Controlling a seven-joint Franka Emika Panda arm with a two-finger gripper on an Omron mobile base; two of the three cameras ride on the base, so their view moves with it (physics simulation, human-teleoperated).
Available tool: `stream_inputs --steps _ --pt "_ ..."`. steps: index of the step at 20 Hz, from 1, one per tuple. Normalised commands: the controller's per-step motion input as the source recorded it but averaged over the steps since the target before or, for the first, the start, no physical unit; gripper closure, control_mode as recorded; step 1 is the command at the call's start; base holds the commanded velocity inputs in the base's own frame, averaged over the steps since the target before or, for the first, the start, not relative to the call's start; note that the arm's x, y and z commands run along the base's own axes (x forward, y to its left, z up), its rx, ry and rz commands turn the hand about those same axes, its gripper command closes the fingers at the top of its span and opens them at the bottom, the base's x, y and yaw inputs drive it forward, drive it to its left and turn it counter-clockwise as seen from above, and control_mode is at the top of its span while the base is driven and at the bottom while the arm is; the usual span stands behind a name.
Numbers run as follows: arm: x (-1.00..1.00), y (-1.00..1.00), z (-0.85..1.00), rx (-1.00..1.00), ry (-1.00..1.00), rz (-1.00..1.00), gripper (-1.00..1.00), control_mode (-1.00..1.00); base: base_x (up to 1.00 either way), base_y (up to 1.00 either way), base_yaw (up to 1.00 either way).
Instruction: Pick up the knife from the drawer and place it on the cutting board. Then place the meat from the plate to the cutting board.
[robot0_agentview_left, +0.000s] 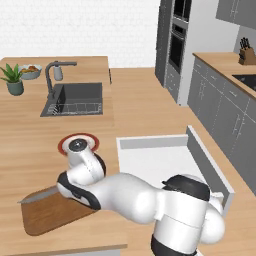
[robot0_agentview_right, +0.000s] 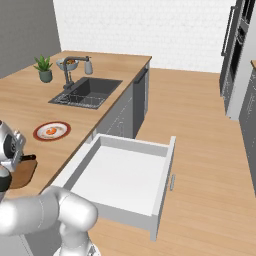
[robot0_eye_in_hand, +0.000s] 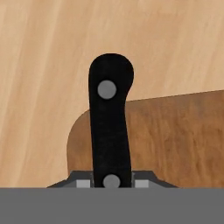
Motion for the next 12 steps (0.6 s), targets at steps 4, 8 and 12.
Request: stream_inputs --steps 4,8,12 --pt "0.00 0.19 -0.14 -0.03 0.03 0.00 -1.00 -1.00 0.00 0.00 0.00" --pt "-0.07 -0.13 0.37 0.02 -0.08 0.00 -1.00 -1.00 0.00 0.00 0.00" --pt "0.42 -0.19 0.69 0.07 -0.06 0.00 -1.00 -1.00 0.00 0.00 0.00"
